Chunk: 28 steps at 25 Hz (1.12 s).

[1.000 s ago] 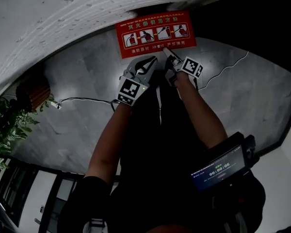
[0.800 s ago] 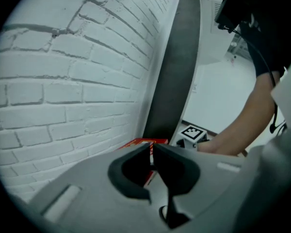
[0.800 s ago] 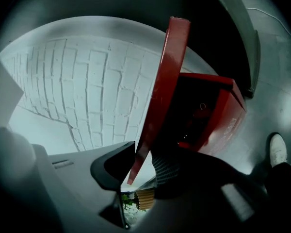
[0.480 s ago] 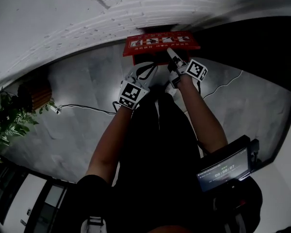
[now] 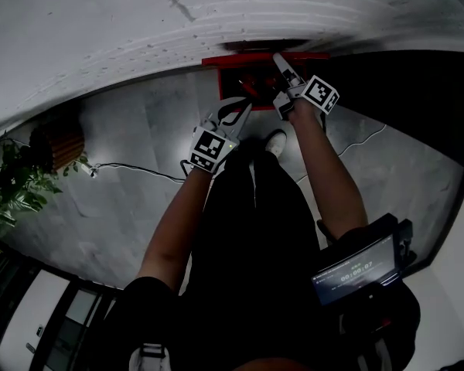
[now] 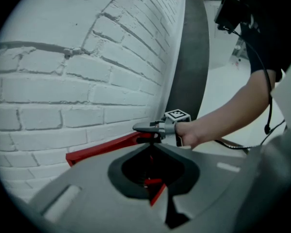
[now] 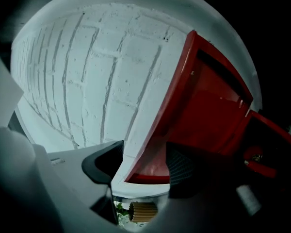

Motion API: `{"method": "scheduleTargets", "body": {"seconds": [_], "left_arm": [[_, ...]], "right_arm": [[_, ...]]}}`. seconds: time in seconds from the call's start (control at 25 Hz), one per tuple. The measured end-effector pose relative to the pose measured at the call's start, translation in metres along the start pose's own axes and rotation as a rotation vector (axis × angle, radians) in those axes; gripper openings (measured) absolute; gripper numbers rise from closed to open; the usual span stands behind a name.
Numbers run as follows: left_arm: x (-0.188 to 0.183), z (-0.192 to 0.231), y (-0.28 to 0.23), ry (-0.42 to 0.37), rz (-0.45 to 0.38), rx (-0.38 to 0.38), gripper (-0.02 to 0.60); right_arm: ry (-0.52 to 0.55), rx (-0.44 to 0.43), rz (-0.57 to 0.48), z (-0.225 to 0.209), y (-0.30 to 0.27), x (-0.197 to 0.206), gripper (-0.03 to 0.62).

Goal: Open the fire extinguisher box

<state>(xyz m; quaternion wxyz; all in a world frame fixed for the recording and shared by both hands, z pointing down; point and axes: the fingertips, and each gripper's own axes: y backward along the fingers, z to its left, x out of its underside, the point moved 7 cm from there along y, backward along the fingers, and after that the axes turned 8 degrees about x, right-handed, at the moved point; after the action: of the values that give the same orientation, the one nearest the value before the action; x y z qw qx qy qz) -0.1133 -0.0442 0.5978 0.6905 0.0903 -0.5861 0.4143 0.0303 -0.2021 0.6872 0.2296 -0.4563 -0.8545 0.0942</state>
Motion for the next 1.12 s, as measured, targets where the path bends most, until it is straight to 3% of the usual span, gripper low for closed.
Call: {"method": "scheduleTargets", "body": {"seconds": [0.12,0.36,0.52,0.68,0.8,1.0,1.12], "left_arm": [[0.001,-0.001,-0.002,0.004,-0.003,-0.004,0.017],[0.002,0.009,-0.006,0.006,-0.006,-0.018,0.017],[-0.008,0.012,-0.002,0.022,-0.033,-0.027,0.017],[-0.021,-0.003,0.006,0.029,-0.078,-0.026,0.017],[-0.034,-0.016,0.012,0.026,-0.118,-0.019,0.017],[-0.068,-0.061,0.034,-0.073,-0.152,0.030,0.009],[-0.090,-0.078,0.049,-0.081,-0.199,0.031,0.003]], "right_arm": [[0.009,0.005,-0.011,-0.004,0.000,-0.003,0.304],[-0.011,-0.002,0.002,-0.010,-0.007,0.001,0.305],[-0.008,-0.033,0.038,0.009,0.003,0.004,0.304],[0.184,-0.145,0.071,0.045,0.029,-0.002,0.257],[0.358,-0.192,0.090,0.074,0.056,-0.004,0.149],[0.643,-0.280,0.088,0.131,0.118,0.004,0.044],[0.806,-0.322,0.080,0.163,0.157,0.011,0.015]]}}
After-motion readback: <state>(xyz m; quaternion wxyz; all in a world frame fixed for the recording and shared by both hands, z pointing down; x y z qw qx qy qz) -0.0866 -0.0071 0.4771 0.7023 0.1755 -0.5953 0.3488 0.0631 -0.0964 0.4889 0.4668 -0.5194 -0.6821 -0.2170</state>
